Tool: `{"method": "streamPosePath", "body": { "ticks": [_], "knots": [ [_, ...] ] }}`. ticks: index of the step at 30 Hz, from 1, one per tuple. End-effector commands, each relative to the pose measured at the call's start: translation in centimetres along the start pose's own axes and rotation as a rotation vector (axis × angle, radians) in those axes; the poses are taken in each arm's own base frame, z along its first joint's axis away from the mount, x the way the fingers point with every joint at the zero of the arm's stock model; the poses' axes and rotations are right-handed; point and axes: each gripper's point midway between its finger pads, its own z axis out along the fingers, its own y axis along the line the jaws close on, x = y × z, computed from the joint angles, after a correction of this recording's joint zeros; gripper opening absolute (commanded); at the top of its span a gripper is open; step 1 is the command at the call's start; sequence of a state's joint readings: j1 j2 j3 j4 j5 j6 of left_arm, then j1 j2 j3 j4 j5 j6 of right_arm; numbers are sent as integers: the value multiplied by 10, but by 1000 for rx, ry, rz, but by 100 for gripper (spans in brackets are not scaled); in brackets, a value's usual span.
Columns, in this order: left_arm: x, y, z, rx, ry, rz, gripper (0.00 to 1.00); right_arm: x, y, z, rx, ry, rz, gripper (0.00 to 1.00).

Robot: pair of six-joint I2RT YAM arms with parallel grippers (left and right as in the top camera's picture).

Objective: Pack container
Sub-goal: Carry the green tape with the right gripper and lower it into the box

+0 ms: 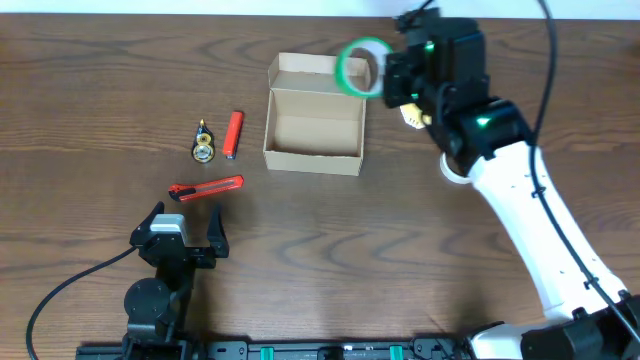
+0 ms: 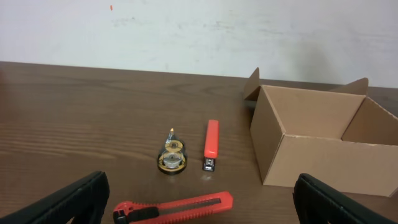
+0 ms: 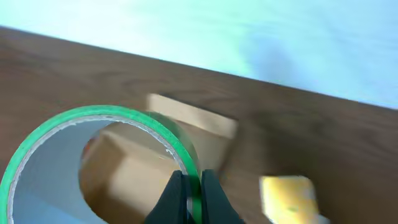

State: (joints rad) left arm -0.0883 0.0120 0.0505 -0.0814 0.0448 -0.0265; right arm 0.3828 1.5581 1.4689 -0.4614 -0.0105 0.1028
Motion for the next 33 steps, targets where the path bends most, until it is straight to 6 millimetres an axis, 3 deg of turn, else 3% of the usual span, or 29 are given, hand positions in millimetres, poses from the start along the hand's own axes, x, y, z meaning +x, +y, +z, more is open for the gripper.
{"method": "streamPosePath", "body": {
  "ticks": [1,9,13,20,33],
  "knots": [
    [19,5,3,-20,39,-3,95,14,30,21,-60,44,18,1],
    [19,5,3,-20,40,-3,95,67,71,85,-112,158,3,1],
    [19,5,3,-20,39,-3,95,89,80,105,-114,201,32,1],
    [19,5,3,-20,40,-3,95,108,89,116,-119,245,25,1],
    [19,5,3,-20,39,-3,95,119,72,117,5,270,42,1]
  ]
}}
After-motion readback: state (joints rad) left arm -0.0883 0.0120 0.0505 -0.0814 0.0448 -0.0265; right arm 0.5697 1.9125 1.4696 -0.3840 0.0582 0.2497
